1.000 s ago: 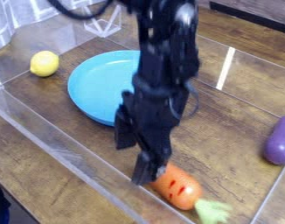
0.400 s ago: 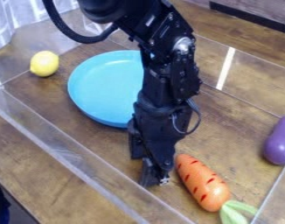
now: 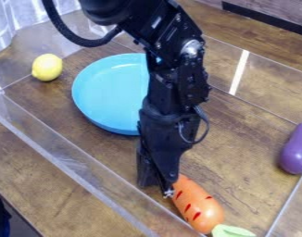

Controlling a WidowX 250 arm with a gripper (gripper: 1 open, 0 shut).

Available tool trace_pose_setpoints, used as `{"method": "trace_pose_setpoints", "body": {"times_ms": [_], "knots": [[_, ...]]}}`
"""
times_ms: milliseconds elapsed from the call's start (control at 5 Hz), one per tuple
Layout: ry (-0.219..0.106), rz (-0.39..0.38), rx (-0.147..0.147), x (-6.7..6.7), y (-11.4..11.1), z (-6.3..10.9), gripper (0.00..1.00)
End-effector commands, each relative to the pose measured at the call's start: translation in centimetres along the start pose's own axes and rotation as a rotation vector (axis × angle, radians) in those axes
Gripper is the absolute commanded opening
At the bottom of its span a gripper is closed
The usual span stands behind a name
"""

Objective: Move the carrot to the right side

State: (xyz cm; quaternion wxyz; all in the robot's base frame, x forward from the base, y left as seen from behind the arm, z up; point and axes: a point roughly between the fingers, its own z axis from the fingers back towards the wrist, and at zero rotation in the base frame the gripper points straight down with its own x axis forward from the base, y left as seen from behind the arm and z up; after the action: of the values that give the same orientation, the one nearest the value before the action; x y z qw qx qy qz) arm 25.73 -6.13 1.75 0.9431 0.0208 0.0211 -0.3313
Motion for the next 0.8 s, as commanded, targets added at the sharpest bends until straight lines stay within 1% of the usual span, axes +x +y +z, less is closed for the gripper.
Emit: {"method": "trace_pose_setpoints", "body": {"times_ms": [0,600], "knots": [[-0.044,0.004,0.009,-0.15,0.60,0.91,0.00],[-0.067,-0.005,-0.006,-0.54,0.93,1.33,0.00]]}}
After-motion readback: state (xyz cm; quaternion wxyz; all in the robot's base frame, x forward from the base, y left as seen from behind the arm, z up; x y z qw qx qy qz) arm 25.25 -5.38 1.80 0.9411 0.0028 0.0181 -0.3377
